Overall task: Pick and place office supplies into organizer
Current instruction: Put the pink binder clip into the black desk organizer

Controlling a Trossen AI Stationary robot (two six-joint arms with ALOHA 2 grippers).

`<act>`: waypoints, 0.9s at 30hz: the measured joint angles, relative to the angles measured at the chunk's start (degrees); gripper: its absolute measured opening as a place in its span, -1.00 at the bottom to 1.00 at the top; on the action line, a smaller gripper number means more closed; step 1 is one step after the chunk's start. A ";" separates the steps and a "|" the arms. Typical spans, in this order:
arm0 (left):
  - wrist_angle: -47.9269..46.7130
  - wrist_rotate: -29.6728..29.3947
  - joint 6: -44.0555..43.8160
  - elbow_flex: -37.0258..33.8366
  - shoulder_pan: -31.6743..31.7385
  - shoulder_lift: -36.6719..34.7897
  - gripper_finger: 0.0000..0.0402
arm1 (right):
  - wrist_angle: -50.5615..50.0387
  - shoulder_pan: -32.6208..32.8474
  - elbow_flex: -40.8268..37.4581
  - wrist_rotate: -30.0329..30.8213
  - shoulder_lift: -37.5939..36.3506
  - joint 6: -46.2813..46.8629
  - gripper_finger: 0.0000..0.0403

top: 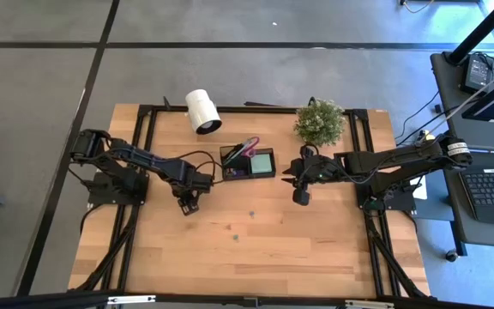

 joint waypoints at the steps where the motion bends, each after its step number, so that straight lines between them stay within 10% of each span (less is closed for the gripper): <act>1: 0.02 -0.02 0.21 0.00 0.00 0.00 -0.29 | 0.00 -0.01 0.00 0.00 0.00 -0.01 -0.47; 27: 0.35 -0.12 -0.49 0.02 0.02 0.00 -0.71 | 0.00 0.00 0.00 0.02 0.00 0.83 -0.47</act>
